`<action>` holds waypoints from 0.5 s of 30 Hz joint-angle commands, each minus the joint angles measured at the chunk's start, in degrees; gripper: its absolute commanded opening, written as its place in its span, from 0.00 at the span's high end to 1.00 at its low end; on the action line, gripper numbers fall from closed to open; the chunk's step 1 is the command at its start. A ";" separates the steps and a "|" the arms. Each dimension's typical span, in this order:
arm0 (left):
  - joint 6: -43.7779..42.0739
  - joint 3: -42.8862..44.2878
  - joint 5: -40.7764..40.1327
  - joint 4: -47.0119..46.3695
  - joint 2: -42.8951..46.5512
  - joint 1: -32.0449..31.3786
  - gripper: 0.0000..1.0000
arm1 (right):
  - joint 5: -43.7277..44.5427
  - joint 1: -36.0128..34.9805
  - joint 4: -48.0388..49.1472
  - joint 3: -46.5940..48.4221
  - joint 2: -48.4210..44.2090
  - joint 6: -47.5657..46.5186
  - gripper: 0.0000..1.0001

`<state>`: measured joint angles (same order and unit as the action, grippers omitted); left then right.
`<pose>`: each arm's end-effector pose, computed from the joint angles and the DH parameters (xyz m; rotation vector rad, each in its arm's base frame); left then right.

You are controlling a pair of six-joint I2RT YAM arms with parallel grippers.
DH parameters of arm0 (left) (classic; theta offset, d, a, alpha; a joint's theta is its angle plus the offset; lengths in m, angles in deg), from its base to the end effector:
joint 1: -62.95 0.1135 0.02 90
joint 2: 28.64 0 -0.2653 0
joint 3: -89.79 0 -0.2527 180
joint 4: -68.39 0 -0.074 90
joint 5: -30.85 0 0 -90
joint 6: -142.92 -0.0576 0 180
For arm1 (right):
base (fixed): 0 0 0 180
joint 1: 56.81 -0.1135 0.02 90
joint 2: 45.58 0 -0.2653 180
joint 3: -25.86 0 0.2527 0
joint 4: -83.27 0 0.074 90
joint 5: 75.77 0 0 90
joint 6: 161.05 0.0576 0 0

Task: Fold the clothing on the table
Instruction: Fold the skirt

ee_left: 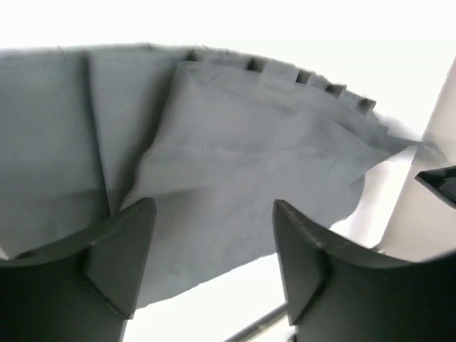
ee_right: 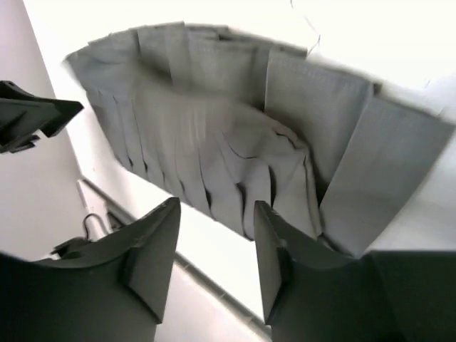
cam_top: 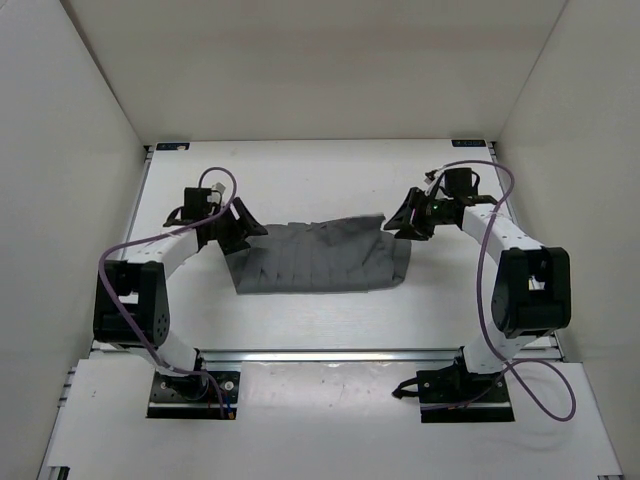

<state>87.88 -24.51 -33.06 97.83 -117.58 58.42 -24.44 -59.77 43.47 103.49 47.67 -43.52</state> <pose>0.3205 -0.0508 0.1791 -0.4769 2.5142 -0.8474 0.3436 0.0538 0.2124 0.2689 2.5365 1.0659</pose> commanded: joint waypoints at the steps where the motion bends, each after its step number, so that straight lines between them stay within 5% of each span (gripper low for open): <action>1: 2.66 2.00 3.26 -7.26 0.35 1.90 0.16 | 3.32 -0.55 3.93 2.19 -1.49 -0.97 0.54; 8: -0.41 1.83 0.20 -1.74 5.18 1.63 0.18 | 11.60 -0.20 2.24 -5.88 -8.15 -0.02 0.47; 15: -3.68 -11.08 -7.62 6.61 19.14 -0.30 0.21 | 14.06 -0.20 6.37 -23.71 -17.48 5.77 0.38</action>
<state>85.89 -30.42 -37.26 99.40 -104.03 58.57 -12.79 -60.01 46.86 84.46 32.90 -40.73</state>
